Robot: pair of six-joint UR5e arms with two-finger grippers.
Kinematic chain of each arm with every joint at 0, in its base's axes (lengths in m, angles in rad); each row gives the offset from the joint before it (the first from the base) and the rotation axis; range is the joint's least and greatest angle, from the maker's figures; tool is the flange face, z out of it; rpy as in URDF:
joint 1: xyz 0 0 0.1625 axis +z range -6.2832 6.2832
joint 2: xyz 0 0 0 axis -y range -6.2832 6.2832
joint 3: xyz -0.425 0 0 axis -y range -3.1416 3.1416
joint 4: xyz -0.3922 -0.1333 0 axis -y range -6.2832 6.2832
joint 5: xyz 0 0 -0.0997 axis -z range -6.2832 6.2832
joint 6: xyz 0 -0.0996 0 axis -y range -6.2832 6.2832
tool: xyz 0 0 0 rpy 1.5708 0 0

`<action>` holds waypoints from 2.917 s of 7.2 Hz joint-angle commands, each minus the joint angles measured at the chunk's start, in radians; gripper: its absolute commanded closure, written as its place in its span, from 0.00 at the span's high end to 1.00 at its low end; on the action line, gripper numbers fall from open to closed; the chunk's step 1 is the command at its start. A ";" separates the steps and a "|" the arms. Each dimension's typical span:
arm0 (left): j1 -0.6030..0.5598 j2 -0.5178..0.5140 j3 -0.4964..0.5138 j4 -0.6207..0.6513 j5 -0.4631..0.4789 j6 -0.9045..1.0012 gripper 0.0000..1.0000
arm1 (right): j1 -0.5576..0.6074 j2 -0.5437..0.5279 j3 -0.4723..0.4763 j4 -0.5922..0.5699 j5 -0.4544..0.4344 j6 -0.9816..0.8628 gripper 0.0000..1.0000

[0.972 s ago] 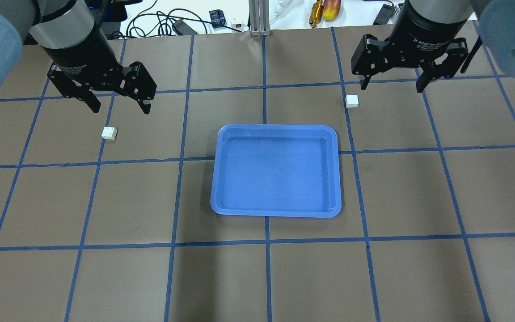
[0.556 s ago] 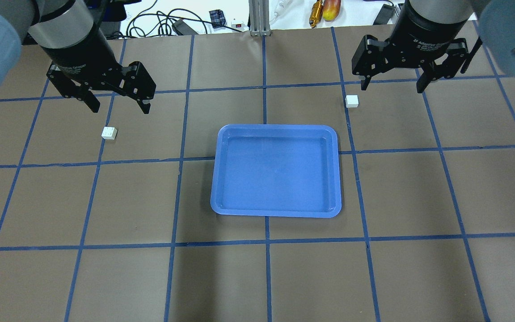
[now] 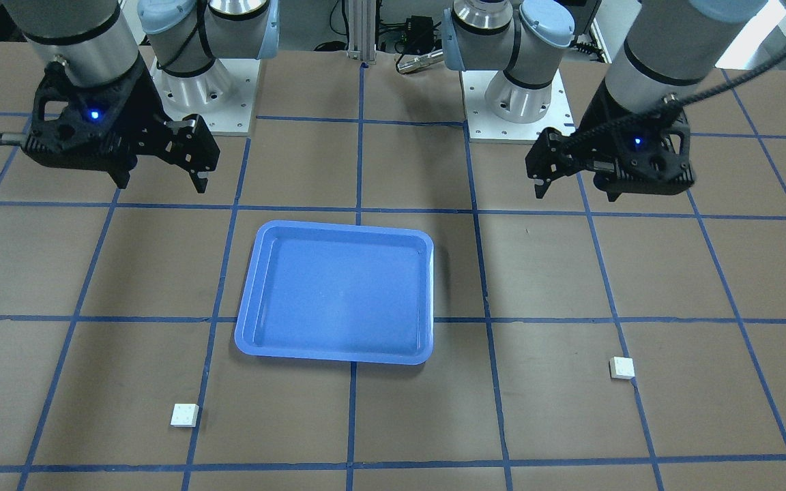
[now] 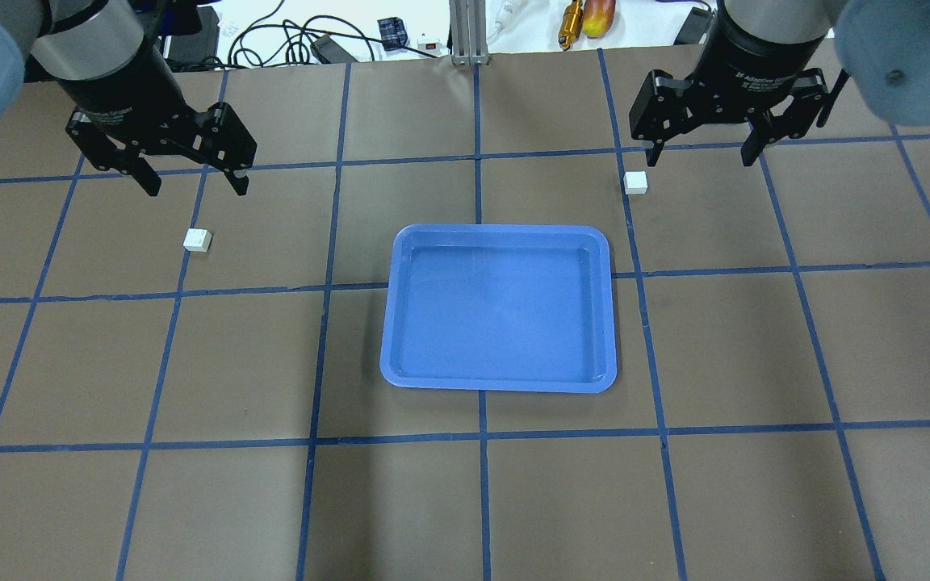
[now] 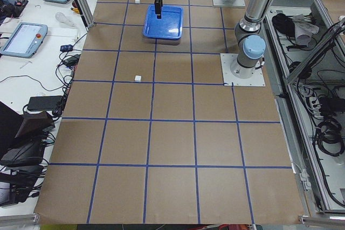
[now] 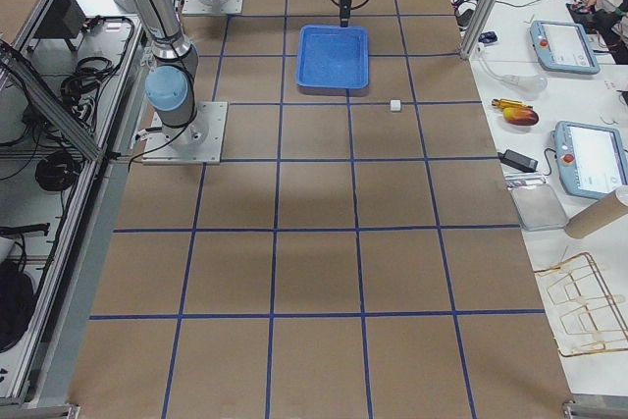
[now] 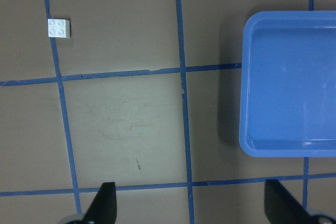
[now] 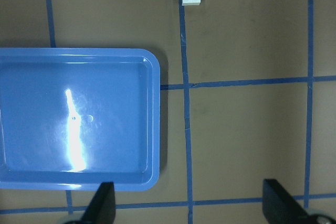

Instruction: Assemble white blocks and place on blue tray

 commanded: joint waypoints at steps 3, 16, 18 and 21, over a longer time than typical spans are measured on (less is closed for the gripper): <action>0.189 -0.223 -0.008 0.223 -0.003 0.253 1.00 | -0.021 0.137 0.004 -0.184 0.071 -0.768 1.00; 0.236 -0.569 -0.016 0.420 0.065 0.409 0.92 | -0.331 0.599 -0.004 -0.394 0.611 -1.743 1.00; 0.236 -0.575 -0.010 0.455 0.062 0.382 0.87 | -0.320 0.606 -0.002 -0.400 0.611 -1.740 1.00; 0.236 -0.580 -0.011 0.460 0.045 0.380 0.73 | -0.295 0.626 -0.011 -0.405 0.653 -1.740 0.96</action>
